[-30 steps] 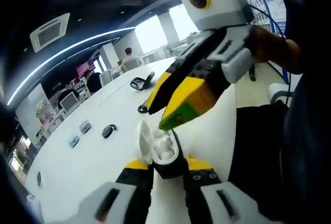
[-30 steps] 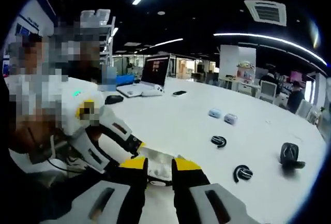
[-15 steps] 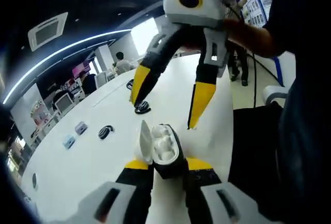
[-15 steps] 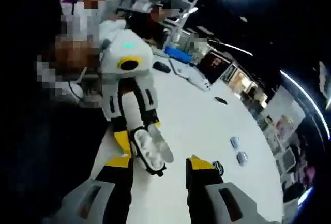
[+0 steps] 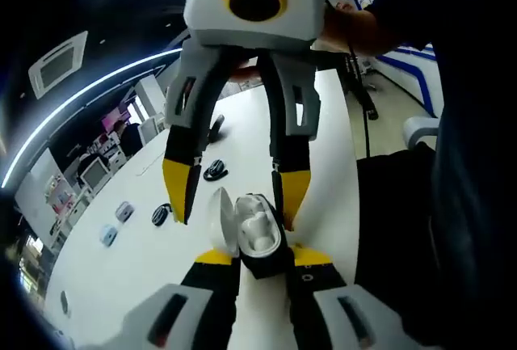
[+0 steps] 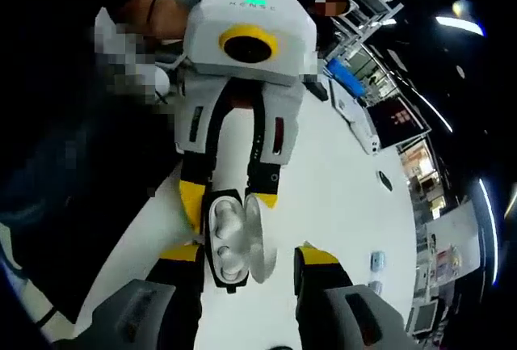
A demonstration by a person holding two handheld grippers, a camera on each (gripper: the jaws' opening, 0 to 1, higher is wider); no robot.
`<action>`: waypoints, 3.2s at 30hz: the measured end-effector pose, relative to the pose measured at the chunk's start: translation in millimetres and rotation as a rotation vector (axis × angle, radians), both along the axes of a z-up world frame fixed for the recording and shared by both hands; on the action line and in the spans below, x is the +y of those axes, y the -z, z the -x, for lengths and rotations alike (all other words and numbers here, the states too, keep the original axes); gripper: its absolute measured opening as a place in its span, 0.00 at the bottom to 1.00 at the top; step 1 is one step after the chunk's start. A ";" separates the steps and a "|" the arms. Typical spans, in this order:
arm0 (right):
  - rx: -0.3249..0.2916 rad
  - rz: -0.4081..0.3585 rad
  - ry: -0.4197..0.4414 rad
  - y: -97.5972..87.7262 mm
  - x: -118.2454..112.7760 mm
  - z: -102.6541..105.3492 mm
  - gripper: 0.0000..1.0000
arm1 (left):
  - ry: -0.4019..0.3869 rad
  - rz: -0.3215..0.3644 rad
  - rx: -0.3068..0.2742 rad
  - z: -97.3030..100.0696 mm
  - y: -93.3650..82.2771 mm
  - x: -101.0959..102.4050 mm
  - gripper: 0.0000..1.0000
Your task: Pick up the earbuds from the table and place the earbuds into the earbud case
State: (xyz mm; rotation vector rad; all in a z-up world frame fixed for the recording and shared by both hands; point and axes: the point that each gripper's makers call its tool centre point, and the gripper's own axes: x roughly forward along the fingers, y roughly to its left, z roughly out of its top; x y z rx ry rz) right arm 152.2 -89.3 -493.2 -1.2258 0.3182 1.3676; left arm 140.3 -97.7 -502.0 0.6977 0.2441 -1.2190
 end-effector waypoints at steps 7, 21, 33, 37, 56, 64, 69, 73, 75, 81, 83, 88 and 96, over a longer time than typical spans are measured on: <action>-0.008 0.024 -0.029 2.4 -0.7 3.7 0.39 | 0.012 -0.018 -0.011 0.2 0.2 -0.1 0.24; -0.075 0.006 -0.051 0.7 -0.9 8.9 0.34 | -0.027 0.034 0.052 -1.7 1.4 1.2 0.24; -0.101 -0.052 -0.049 -4.8 0.6 13.7 0.23 | -0.069 0.080 0.096 -3.9 1.9 2.6 0.24; -0.059 -0.100 -0.005 -5.7 -0.3 9.7 0.23 | -0.072 0.082 0.102 -3.8 2.0 2.5 0.24; 0.448 -0.375 0.114 3.0 -5.8 -3.6 0.22 | -0.036 0.132 0.174 -8.0 1.7 9.0 0.24; 0.531 -0.436 0.109 9.1 2.2 0.1 0.23 | -0.030 0.175 0.225 -10.8 3.0 9.8 0.24; 0.623 -0.485 0.150 6.0 1.2 3.9 0.20 | -0.036 0.206 0.250 -13.9 3.3 12.7 0.25; 0.701 -0.534 0.195 1.6 0.3 5.6 0.19 | -0.044 0.244 0.276 -15.1 1.2 14.0 0.26; 0.748 -0.567 0.226 -3.1 -0.4 5.1 0.19 | -0.048 0.269 0.281 -15.7 -2.1 14.0 0.26; 0.856 -0.645 0.315 -19.1 -7.9 0.1 0.18 | -0.080 0.339 0.246 -19.7 -18.7 16.9 0.29; 0.886 -0.668 0.342 -25.3 -11.6 -2.8 0.18 | -0.098 0.336 0.221 -21.5 -20.0 19.1 0.30; 0.929 -0.731 0.415 -41.2 -20.2 -13.5 0.18 | -0.124 0.347 0.205 -19.1 -20.2 21.1 0.33; 0.986 -0.912 0.601 -72.7 -43.8 -64.4 0.18 | -0.187 0.355 0.167 -18.0 -21.9 32.9 0.32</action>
